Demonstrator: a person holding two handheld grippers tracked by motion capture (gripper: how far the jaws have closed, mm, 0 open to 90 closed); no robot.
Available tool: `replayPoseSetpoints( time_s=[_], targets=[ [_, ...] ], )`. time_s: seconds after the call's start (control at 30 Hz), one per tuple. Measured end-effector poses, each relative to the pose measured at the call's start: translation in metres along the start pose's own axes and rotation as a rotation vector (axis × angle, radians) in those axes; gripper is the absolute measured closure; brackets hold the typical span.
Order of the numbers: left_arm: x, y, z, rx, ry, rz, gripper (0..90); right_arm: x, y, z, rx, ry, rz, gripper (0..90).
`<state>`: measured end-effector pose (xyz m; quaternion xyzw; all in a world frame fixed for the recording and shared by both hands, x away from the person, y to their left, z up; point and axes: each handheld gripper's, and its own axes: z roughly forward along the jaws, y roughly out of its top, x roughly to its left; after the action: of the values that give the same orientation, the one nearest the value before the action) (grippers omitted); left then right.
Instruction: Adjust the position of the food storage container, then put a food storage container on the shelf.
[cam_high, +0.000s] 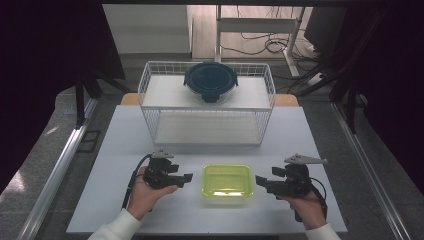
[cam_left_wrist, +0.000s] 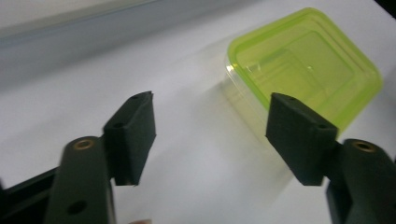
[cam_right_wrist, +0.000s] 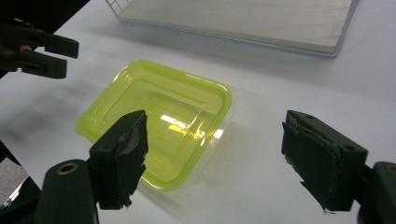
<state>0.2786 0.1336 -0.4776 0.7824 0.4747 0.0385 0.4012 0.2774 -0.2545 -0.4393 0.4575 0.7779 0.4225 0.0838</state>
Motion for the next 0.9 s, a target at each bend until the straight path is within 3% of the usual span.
replayPoseSetpoints(
  time_s=[0.23, 0.33, 0.43, 0.73, 0.9],
  targets=[
    [0.0006, -0.0032, -0.0030, -0.005, -0.018, -0.021, 28.3, -0.0046, 0.0000, -0.0005, 0.004, 0.006, 0.005, 22.5],
    [0.0030, -0.0047, -0.0004, 0.007, 0.004, -0.040, 25.4, -0.0048, -0.0004, 0.0005, 0.011, 0.011, 0.004, 22.5],
    [0.0044, -0.0046, -0.0009, 0.002, -0.004, -0.058, 23.5, -0.0041, -0.0001, 0.0010, 0.014, 0.016, 0.000, 22.3],
    [0.0028, -0.0019, -0.0007, -0.014, -0.044, -0.073, 22.1, -0.0062, -0.0002, 0.0032, 0.016, 0.024, 0.014, 22.3],
    [0.0008, 0.0002, 0.0002, -0.018, -0.092, -0.096, 22.1, -0.0071, -0.0020, 0.0066, 0.029, 0.033, 0.024, 22.5]
  ],
)
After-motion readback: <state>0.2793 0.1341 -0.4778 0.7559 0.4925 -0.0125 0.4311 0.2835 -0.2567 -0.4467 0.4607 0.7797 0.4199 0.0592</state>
